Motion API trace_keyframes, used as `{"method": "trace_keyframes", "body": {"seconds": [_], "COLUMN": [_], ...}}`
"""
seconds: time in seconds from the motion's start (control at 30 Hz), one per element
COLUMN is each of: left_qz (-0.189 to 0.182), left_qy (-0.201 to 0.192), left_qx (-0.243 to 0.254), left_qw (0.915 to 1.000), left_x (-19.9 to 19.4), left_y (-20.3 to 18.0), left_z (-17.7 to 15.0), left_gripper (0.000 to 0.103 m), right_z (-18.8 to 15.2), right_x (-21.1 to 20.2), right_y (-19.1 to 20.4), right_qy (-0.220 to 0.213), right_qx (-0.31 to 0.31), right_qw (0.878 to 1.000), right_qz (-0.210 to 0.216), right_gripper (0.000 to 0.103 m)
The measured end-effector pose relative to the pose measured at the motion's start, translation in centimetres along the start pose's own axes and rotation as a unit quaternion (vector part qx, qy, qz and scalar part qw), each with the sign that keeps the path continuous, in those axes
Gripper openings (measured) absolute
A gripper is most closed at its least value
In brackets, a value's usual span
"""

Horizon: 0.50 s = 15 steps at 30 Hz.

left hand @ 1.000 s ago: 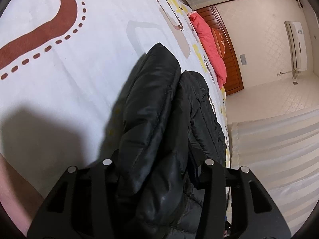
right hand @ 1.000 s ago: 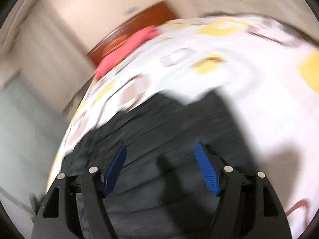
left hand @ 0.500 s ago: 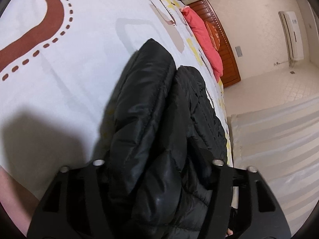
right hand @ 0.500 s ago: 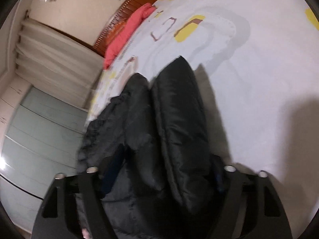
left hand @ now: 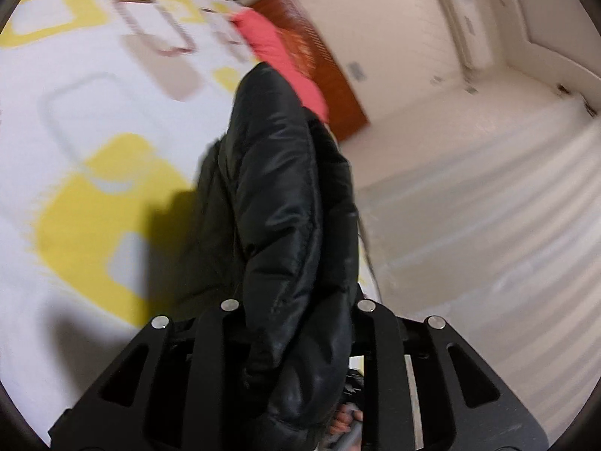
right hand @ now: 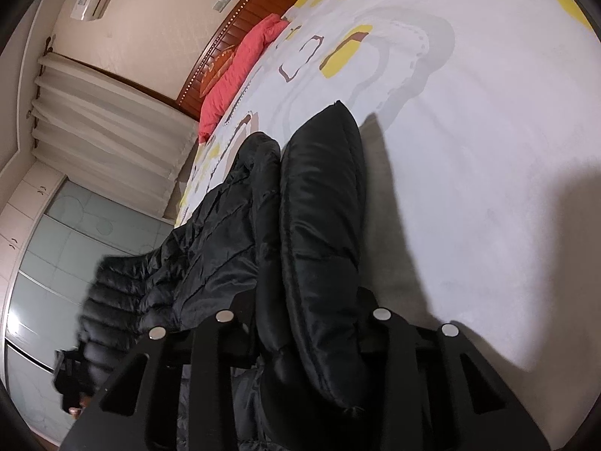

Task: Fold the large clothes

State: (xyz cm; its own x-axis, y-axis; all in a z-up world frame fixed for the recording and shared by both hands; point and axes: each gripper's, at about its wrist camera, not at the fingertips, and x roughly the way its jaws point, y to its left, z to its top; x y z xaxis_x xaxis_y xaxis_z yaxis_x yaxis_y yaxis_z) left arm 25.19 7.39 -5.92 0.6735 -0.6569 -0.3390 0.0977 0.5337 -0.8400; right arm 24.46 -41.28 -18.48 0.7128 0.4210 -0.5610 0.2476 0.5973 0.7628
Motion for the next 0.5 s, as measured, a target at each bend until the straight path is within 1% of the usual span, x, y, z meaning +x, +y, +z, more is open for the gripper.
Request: {"method": "trace_keyframes", "body": {"seconds": [0.03,0.1,0.13,0.2,0.23,0.33,0.43,0.5], "left_qz": [-0.008,-0.015,-0.014,-0.011,-0.009,0.007,0.029,0.042], "left_qy": [0.008,0.021,0.033,0.055,0.065,0.103,0.134,0.144], "left_qx": [0.01,0.028,0.041,0.053,0.056,0.077,0.081,0.09], "left_qw": [0.9999,0.9993,0.9985,0.997,0.9962,0.9917,0.9872,0.9846], "left_x": [1.2,3.1,4.6,6.8,7.9,12.3,16.0,17.6], "left_y": [-1.8,-4.1,-5.4,-6.8,-7.3,-8.6,-8.4,-8.0], "left_z": [-0.7,-1.7,-2.6,-4.6,-5.1,-8.4,-11.1,-12.4], "left_gripper": [0.024,0.024,0.024,0.024,0.024,0.023,0.023,0.023], "right_z": [0.0,-0.1,-0.1,-0.2,-0.3,-0.4,-0.3,-0.2], "right_x": [0.1,-0.4,-0.6,-0.8,-0.9,-1.2,-1.1,-1.1], "right_y": [0.0,-0.1,-0.3,-0.4,-0.5,-1.0,-1.4,-1.7], "right_qy": [-0.001,-0.002,-0.002,-0.002,-0.002,-0.002,-0.002,-0.003], "right_qx": [0.002,0.002,0.003,0.005,0.006,0.01,0.012,0.017], "right_qw": [1.0,1.0,1.0,1.0,1.0,1.0,1.0,1.0], "right_qz": [0.001,0.002,0.003,0.006,0.007,0.011,0.017,0.024], "right_gripper": [0.033,0.033,0.033,0.033,0.033,0.033,0.033,0.033]}}
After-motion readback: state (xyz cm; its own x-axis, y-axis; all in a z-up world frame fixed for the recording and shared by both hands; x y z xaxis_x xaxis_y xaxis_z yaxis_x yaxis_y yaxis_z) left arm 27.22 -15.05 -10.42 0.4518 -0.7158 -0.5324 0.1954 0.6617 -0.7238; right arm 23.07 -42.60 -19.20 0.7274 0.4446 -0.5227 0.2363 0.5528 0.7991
